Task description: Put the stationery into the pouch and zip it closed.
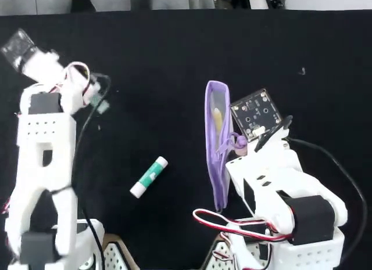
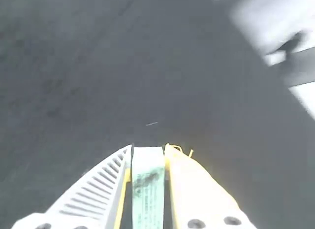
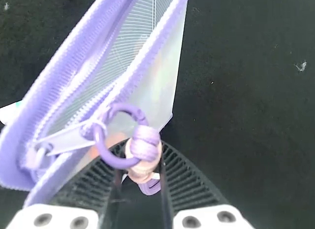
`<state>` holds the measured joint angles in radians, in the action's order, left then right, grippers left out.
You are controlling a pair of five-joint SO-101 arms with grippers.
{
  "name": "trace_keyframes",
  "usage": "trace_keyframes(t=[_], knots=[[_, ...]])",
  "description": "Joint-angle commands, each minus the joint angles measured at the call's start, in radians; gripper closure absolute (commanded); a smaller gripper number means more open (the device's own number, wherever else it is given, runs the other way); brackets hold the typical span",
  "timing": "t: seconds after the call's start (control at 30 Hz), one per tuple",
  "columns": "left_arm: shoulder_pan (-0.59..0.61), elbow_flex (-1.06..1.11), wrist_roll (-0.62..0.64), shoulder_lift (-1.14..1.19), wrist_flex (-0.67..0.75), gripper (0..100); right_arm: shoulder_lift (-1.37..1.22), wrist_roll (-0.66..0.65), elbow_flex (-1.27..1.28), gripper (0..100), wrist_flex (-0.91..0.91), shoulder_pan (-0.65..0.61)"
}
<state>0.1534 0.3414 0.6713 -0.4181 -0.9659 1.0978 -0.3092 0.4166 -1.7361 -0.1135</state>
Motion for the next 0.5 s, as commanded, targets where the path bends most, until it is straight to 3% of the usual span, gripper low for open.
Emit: trace_keyframes(t=[0.0, 0.1, 0.23, 0.47], knots=[[-0.185, -0.153, -0.005, -0.143, 0.005, 97, 0.004, 0.000, -0.001, 98.7, -0.005, 0.011], [-0.328, -0.142, -0.005, -0.196, 0.132, 97, 0.004, 0.000, -0.001, 98.7, -0.005, 0.011], [-0.426, -0.035, -0.018, -0.242, 0.414, 97, 0.004, 0.000, 0.001, 98.7, -0.005, 0.011], [-0.581, 0.239, -0.298, -0.345, 0.838, 97, 0.004, 0.000, 0.001, 98.7, -0.005, 0.011]])
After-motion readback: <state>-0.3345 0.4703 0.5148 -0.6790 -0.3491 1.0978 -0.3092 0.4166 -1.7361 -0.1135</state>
